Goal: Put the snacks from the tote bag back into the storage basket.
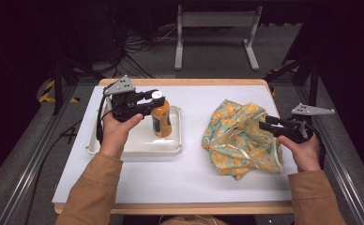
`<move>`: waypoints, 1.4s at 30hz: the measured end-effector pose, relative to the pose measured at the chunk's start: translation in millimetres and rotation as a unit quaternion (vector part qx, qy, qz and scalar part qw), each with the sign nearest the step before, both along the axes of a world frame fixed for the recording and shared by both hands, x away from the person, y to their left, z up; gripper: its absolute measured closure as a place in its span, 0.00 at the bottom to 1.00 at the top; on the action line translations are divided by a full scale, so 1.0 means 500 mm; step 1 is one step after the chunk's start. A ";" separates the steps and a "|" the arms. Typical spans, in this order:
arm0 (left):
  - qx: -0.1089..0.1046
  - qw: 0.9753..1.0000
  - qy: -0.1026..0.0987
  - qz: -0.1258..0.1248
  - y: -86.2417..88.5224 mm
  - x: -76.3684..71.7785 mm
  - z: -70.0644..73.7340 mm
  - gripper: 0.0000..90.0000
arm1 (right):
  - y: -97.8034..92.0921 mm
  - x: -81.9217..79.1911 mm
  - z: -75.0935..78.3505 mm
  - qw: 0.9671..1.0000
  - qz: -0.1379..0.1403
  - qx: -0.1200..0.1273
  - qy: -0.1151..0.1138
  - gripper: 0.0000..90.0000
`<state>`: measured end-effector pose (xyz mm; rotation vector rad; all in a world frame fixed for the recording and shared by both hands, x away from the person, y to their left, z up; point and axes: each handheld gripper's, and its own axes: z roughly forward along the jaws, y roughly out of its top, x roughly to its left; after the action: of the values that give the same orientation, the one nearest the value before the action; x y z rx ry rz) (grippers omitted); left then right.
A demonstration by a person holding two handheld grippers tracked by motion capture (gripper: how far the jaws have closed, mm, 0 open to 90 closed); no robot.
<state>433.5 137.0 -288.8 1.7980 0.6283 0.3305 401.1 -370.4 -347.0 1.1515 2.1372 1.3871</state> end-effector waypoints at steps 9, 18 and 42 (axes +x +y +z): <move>0.012 1.000 0.017 -0.006 -0.006 0.003 -0.031 0.65 | -0.001 0.001 -0.001 1.000 -0.001 -0.001 0.001 0.60; 0.030 0.999 0.037 -0.020 -0.014 0.001 -0.056 0.65 | 0.000 0.001 -0.002 1.000 -0.001 0.001 0.004 0.60; 0.070 0.995 0.057 -0.041 -0.022 -0.003 -0.084 0.65 | 0.001 0.003 -0.004 1.000 0.001 -0.002 0.006 0.59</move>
<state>432.1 126.2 -330.8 1.9819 0.6209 0.2217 402.6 -369.9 -349.0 1.1579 2.1494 1.3788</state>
